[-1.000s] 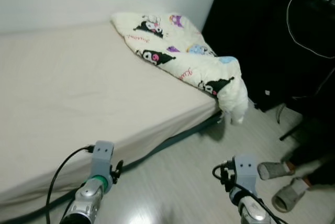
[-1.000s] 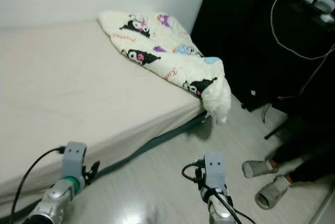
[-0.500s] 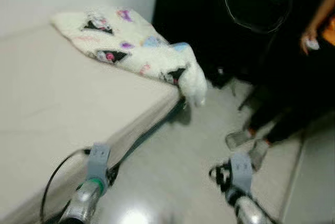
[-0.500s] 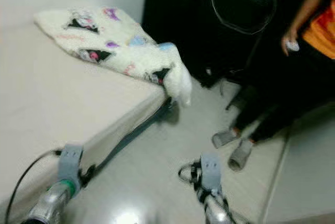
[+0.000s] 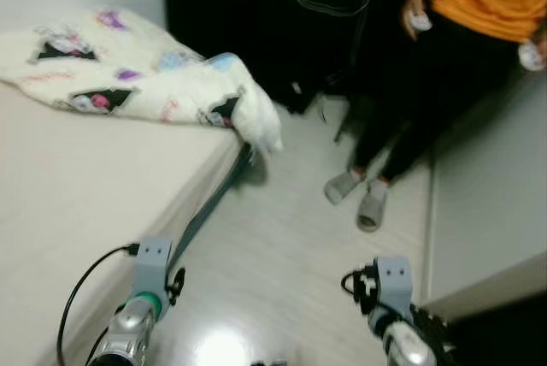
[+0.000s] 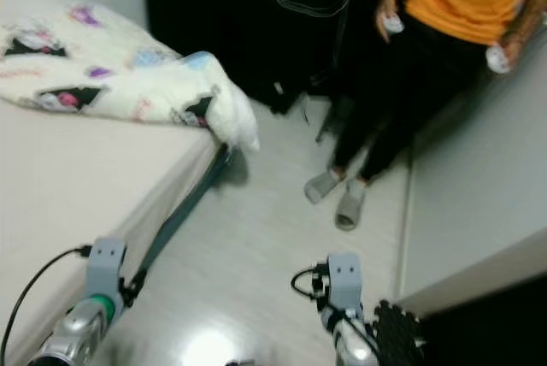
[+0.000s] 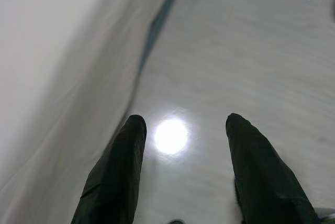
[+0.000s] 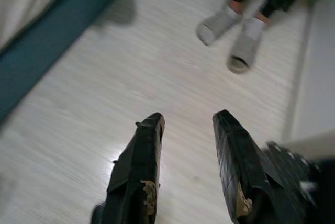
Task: Clean up the room
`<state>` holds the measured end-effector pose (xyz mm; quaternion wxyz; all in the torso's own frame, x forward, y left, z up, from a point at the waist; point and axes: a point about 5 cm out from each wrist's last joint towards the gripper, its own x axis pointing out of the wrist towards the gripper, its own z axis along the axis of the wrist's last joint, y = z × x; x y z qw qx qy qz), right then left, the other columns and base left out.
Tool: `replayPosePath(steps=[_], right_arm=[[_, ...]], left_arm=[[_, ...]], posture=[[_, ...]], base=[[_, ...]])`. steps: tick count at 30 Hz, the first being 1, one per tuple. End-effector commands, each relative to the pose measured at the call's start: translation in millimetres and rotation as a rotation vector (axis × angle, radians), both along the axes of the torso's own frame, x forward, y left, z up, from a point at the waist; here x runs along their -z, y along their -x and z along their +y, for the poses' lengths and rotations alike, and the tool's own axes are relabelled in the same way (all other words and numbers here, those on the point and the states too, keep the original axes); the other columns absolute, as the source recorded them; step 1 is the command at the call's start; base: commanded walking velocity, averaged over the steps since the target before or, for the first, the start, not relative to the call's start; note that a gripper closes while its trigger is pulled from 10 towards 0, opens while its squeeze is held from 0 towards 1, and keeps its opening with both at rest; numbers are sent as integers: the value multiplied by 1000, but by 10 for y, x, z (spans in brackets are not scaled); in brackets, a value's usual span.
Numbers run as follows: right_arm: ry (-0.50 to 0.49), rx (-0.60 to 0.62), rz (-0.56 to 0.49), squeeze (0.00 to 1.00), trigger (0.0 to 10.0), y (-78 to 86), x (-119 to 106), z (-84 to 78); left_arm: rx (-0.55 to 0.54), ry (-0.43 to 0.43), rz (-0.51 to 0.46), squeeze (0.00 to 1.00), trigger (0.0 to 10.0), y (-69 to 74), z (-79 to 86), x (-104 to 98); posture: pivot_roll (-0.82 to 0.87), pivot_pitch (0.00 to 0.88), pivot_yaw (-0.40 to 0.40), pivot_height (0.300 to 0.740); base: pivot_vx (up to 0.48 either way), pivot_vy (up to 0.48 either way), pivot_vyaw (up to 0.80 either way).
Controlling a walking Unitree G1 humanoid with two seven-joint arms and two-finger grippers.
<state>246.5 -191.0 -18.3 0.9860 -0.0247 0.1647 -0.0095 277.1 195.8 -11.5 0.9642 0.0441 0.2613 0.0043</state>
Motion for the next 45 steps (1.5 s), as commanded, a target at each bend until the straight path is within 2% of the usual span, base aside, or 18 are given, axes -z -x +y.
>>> replayPosePath(steps=[1,17,24,28,33,41,45], right_arm=[[0,18,8,0,10000,17,12,-41],[3,19,2,0,10000,1,-1,-47],[11,6,-78,0,10000,-123,-145,-31],[37,-33,-152,0,10000,-233,-283,25],[32,-49,-195,0,10000,-310,-377,74],[25,-51,-207,0,10000,-325,-400,93],[27,-47,-197,0,10000,-297,-376,77]], left_arm=[[14,11,38,0,10000,76,-57,85],[12,14,32,0,10000,63,-62,75],[-3,8,5,0,10000,29,-31,36],[-8,-9,-34,0,10000,-10,-12,-18],[-10,-2,-52,0,10000,-52,-29,-57],[-4,13,-57,0,10000,-77,-71,-73],[18,6,-59,0,10000,-74,-91,-71]], posture=[[-11,96,-75,723],[-14,97,-73,723],[-14,97,-73,723],[-14,97,-73,723],[-16,100,-75,723],[-16,100,-75,723],[-16,100,-75,723]], base=[[0,0,-788],[0,0,-788],[0,0,-788],[277,0,0],[436,0,0],[424,0,0],[0,0,0]])
